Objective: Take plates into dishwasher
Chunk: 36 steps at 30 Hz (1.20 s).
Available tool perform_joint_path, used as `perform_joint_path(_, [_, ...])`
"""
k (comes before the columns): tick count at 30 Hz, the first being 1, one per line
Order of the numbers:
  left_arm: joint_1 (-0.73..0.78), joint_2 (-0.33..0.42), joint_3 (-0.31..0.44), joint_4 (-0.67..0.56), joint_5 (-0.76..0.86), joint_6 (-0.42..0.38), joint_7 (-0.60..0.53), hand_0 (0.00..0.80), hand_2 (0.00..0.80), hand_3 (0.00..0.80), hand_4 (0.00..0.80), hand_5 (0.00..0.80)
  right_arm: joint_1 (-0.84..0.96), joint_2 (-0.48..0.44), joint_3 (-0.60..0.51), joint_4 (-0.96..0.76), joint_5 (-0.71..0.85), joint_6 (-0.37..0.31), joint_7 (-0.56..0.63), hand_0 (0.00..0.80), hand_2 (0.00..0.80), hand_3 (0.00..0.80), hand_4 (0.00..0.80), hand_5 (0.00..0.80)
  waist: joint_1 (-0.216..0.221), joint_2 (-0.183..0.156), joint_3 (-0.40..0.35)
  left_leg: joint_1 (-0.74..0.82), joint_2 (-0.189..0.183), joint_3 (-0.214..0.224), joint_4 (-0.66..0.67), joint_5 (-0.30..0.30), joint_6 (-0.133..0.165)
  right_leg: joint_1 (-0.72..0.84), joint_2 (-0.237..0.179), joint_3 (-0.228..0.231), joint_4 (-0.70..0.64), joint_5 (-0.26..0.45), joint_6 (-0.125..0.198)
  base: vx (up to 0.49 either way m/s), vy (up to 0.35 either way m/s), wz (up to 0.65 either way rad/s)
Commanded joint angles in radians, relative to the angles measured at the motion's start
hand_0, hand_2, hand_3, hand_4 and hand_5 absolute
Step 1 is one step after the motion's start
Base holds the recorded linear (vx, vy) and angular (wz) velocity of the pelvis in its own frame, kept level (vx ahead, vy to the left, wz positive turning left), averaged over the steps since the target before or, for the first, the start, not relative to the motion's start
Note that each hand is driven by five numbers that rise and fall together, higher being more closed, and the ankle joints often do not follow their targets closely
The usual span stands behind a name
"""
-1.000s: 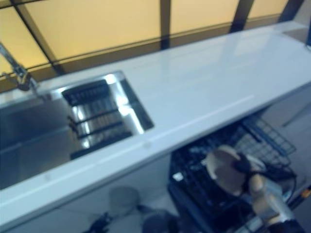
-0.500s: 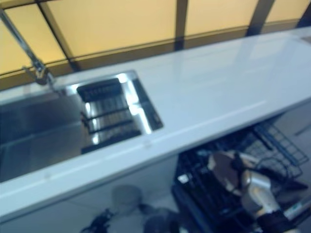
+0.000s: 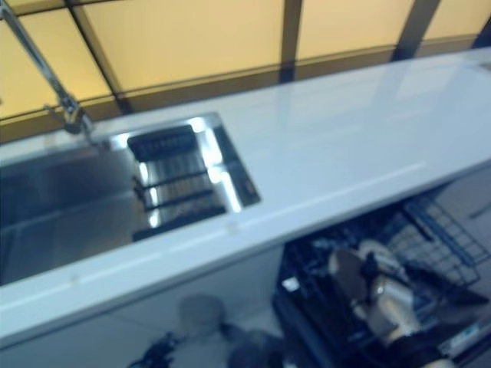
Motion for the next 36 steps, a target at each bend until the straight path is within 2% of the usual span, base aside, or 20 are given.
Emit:
perform_joint_path(1, [-0.05,0.023,-0.047,0.042,0.043,-0.007,0.001,0.0,0.0,0.0,0.0,0.0,-0.083,0.058,0.059,0.075,0.016,0.013,-0.023,0.8,0.8,0.8,0.8,0.8,0.037,-0.038,-0.015,-0.005,-0.01,-0.05,-0.001,-0.065,0.055,0.017,-0.03,-0.019,0.003,-0.064,0.049,0.0,0.0,0.0])
perform_joint_path(16, [-0.056,0.022,-0.057,0.037,0.069,0.008,-0.008,0.0,0.0,0.0,0.0,0.0,-0.102,0.11,0.086,0.164,0.08,0.039,-0.068,0.8,0.8,0.8,0.8,0.8,0.055,-0.03,-0.021,-0.01,-0.014,-0.075,-0.001,-0.063,0.055,0.02,-0.034,-0.031,0.003,-0.068,0.047,0.003,-0.002,0.04])
perform_joint_path(18, [-0.057,0.023,-0.056,0.036,0.071,0.009,-0.01,0.0,0.0,0.0,0.0,0.0,-0.101,0.11,0.079,0.158,0.093,0.044,-0.073,0.552,0.552,0.552,0.552,0.552,0.055,-0.031,-0.021,-0.009,-0.014,-0.076,-0.001,-0.063,0.055,0.02,-0.034,-0.029,0.003,-0.068,0.047,0.0,0.0,0.0])
perform_joint_path(19, [-0.058,0.022,-0.055,0.037,0.071,0.009,-0.008,0.0,0.0,0.0,0.0,0.0,-0.101,0.109,0.074,0.152,0.1,0.044,-0.076,0.223,0.223,0.223,0.223,0.223,0.054,-0.032,-0.021,-0.009,-0.013,-0.076,-0.001,-0.062,0.055,0.02,-0.034,-0.028,0.003,-0.067,0.047,0.0,0.0,0.0])
perform_joint_path(20, [-0.06,0.021,-0.057,0.038,0.068,0.01,-0.005,0.0,0.0,0.0,0.0,0.0,-0.1,0.107,0.072,0.146,0.114,0.046,-0.081,0.0,0.0,0.0,0.0,0.0,0.052,-0.033,-0.021,-0.008,-0.013,-0.075,-0.001,-0.062,0.055,0.02,-0.034,-0.027,0.003,-0.066,0.047,0.0,0.0,0.0])
perform_joint_path(23, [-0.059,0.019,-0.053,0.04,0.068,0.007,-0.002,0.0,0.0,0.0,0.0,0.0,-0.096,0.105,0.058,0.125,0.122,0.046,-0.093,0.0,0.0,0.0,0.0,0.0,0.049,-0.036,-0.019,-0.007,-0.012,-0.073,-0.001,-0.063,0.056,0.021,-0.032,-0.024,0.003,-0.067,0.047,0.0,0.0,0.0])
perform_joint_path(28, [-0.06,0.022,-0.04,0.037,0.066,0.013,0.003,0.0,0.0,0.0,0.0,0.0,-0.09,0.068,0.021,0.043,0.076,0.06,-0.025,0.0,0.0,0.0,0.0,0.0,0.039,-0.043,-0.016,-0.004,-0.011,-0.068,-0.001,-0.063,0.056,0.022,-0.028,-0.011,0.003,-0.062,0.047,0.0,0.0,0.0])
perform_joint_path(36, [-0.05,0.038,-0.002,0.025,0.067,0.024,0.013,0.0,0.0,0.0,0.0,0.0,-0.025,-0.065,-0.103,-0.178,-0.085,0.036,0.246,0.0,0.0,0.0,0.0,0.0,0.012,-0.064,-0.009,0.003,-0.007,-0.049,-0.001,-0.065,0.054,0.024,-0.019,0.014,0.003,-0.056,0.049,0.0,0.0,0.0])
